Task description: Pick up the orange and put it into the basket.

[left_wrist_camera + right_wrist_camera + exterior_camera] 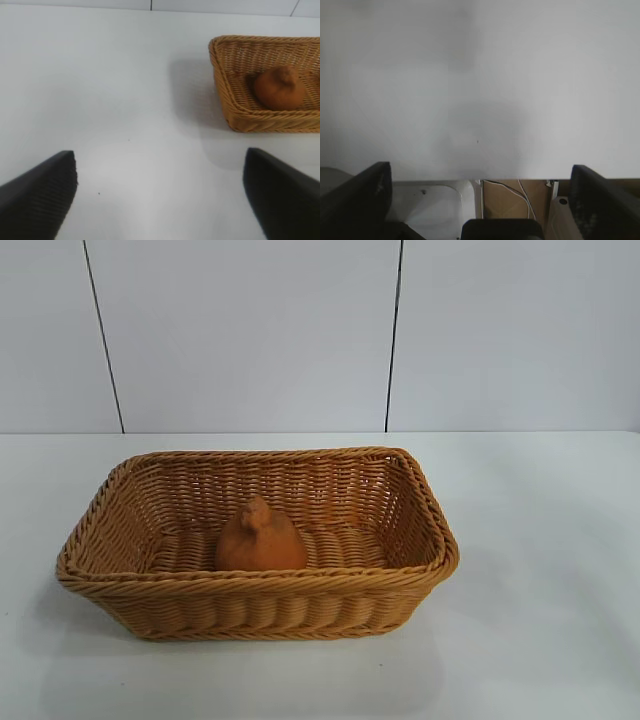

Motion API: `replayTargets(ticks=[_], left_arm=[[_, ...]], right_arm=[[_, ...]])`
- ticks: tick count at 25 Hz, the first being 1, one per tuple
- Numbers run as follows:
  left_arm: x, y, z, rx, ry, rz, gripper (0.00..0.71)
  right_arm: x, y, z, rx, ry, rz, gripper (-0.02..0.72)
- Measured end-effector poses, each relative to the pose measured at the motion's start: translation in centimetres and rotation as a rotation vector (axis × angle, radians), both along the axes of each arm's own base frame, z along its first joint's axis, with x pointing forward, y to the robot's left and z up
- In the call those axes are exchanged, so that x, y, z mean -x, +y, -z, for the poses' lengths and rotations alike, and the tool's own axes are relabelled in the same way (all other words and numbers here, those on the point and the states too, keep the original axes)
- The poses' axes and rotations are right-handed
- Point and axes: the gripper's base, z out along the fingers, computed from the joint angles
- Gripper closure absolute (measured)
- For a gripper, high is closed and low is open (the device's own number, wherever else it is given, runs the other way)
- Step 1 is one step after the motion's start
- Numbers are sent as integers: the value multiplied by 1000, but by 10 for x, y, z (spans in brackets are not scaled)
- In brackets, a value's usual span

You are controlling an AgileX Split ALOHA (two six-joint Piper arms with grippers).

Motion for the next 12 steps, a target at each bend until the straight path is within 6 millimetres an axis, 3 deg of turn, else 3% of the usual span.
replayTargets(ticks=[7,12], left_arm=[[0,0,0,0,0,0,67],[0,0,0,0,0,0,67]], right_arm=[[76,-2,16,-7,-250,0,43],[110,-2,-3,-24,-511,2,43]])
